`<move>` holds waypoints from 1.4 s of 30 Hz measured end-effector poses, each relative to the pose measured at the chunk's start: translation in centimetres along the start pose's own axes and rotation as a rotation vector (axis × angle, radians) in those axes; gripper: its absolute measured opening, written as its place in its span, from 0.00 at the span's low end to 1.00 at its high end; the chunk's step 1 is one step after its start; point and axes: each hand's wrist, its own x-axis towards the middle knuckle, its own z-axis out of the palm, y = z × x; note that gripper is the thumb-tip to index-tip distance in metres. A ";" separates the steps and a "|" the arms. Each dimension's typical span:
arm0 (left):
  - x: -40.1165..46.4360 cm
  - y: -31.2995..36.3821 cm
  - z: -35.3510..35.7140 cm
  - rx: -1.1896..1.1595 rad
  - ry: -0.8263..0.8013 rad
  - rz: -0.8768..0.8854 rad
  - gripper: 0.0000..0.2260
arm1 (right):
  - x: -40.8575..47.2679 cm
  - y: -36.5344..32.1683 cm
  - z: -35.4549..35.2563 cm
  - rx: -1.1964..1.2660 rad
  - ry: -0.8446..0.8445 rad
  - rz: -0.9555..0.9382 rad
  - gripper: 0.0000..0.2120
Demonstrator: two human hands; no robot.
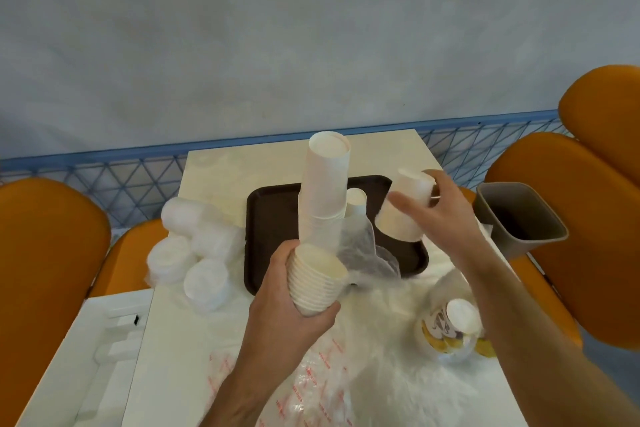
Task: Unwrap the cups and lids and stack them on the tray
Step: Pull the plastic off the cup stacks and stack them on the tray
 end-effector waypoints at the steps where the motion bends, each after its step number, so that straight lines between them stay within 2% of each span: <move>1: 0.2 0.1 0.3 0.002 0.011 -0.009 0.42 | 1.6 0.1 0.2 -0.023 -0.007 -0.020 0.33; 6: 0.6 0.3 1.3 0.035 0.060 -0.077 0.42 | 8.6 1.7 3.7 -0.236 -0.090 -0.147 0.33; 13: -0.1 0.3 2.6 0.056 0.086 -0.138 0.41 | 12.3 2.9 8.3 -0.437 -0.284 -0.287 0.30; 22: -0.3 0.2 3.1 0.005 0.109 -0.206 0.42 | 13.3 5.2 7.8 -0.721 -0.521 -0.156 0.31; 26: -0.4 0.1 3.0 0.017 0.073 -0.231 0.44 | 13.0 5.9 5.9 -0.975 -0.675 -0.132 0.29; 29: -0.5 0.1 3.0 0.033 0.054 -0.229 0.44 | 12.3 7.4 4.7 -1.074 -0.706 -0.118 0.30; 35: -0.5 0.4 3.3 0.094 -0.008 -0.190 0.44 | 10.3 8.0 3.0 -1.017 -0.615 -0.115 0.39; 36: -0.5 0.4 3.3 0.100 -0.014 -0.186 0.44 | 9.8 7.3 2.5 -0.979 -0.568 -0.135 0.38; 40: -0.2 0.4 3.5 0.114 -0.036 -0.178 0.42 | 6.7 3.0 -0.6 -0.619 -0.293 -0.227 0.10; 42: -0.1 0.6 3.6 0.120 -0.046 -0.173 0.41 | 3.9 0.6 -2.5 -0.428 -0.263 -0.225 0.12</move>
